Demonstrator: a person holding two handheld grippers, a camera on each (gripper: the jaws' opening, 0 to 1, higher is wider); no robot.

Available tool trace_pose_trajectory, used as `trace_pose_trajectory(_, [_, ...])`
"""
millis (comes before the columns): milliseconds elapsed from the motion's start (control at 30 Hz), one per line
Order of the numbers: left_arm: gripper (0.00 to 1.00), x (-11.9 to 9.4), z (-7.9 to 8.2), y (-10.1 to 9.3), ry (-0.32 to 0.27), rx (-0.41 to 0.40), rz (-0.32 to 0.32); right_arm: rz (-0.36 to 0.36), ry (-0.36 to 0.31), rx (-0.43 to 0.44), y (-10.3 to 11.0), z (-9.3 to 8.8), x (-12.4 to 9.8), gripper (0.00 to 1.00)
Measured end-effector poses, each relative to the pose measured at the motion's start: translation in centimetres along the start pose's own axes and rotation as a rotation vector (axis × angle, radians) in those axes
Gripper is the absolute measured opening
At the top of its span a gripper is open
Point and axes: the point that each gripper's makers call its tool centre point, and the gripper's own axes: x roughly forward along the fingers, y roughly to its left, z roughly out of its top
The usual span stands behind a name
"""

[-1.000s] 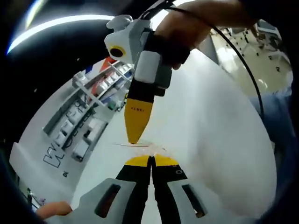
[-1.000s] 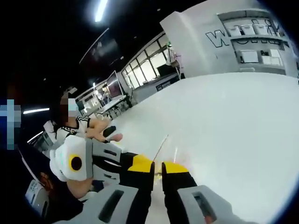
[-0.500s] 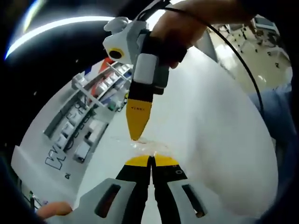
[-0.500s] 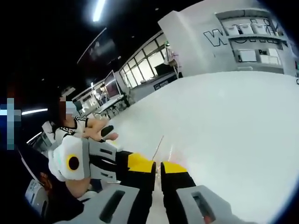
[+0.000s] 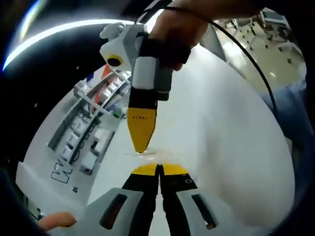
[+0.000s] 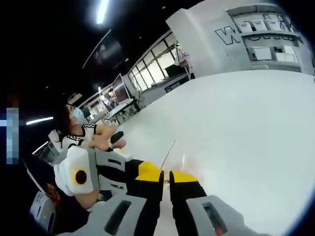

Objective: Open the resealable bag by pulling the two sides of the seal apart until the entire bag opening is separated and visibly accessible.

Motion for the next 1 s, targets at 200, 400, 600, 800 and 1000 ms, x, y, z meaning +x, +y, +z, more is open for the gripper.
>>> trace_pose_trajectory(200, [0.01, -0.06, 0.1, -0.03, 0.001, 0.01, -0.002, 0.01, -0.006, 0.026, -0.22, -0.14, -0.04, 0.0])
trace_pose_trajectory(400, [0.01, -0.09, 0.06, 0.01, -0.003, 0.0, -0.003, 0.022, -0.023, 0.072, -0.17, -0.06, -0.18, 0.0])
trace_pose_trajectory(600, [0.01, -0.18, 0.04, 0.18, -0.021, -0.043, -0.002, 0.083, -0.062, 0.208, 0.29, 0.36, -0.38, 0.0])
trace_pose_trajectory(800, [0.01, -0.2, -0.12, 0.25, -0.021, -0.055, 0.001, 0.088, -0.053, 0.211, 0.34, 0.2, -0.3, 0.0])
trace_pose_trajectory(1000, [0.02, -0.18, -0.19, 0.24, -0.02, -0.063, 0.002, 0.092, -0.055, 0.22, 0.34, 0.24, -0.28, 0.0])
